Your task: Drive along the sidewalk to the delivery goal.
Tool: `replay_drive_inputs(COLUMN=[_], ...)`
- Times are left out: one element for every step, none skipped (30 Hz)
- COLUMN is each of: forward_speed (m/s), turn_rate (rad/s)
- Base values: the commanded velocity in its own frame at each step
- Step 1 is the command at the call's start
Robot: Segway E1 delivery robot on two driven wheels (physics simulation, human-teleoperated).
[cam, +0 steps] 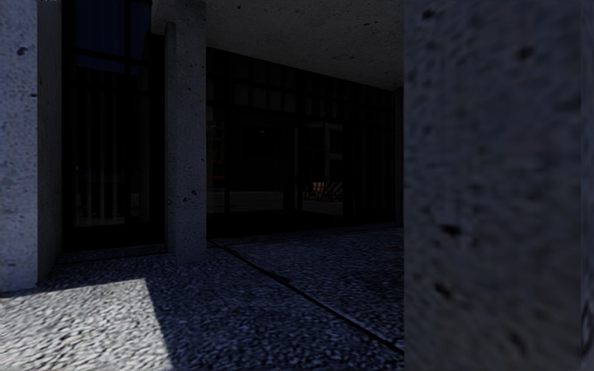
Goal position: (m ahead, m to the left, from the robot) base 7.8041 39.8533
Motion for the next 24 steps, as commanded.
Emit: replay_drive_inputs(forward_speed=[0.0, 0.0, 0.0, 0.0, 0.0, 0.0, 0.0, 0.0, 0.0, 0.0, 0.0, 0.0, 0.0, 0.0, 0.0, 0.0, 0.0, 0.0, 0.0, 0.0, 0.0, 0.0, 0.0, 0.0], turn_rate=[0.24, 0.24, 0.24, 0.24, 0.24, 0.24, 0.24, 0.24, 0.24, 0.24, 0.24, 0.24, 0.24, 0.24, 0.24, 0.24, 0.24, 0.24, 0.26, 0.27, 0.31, 0.31, 0.34, 0.36])
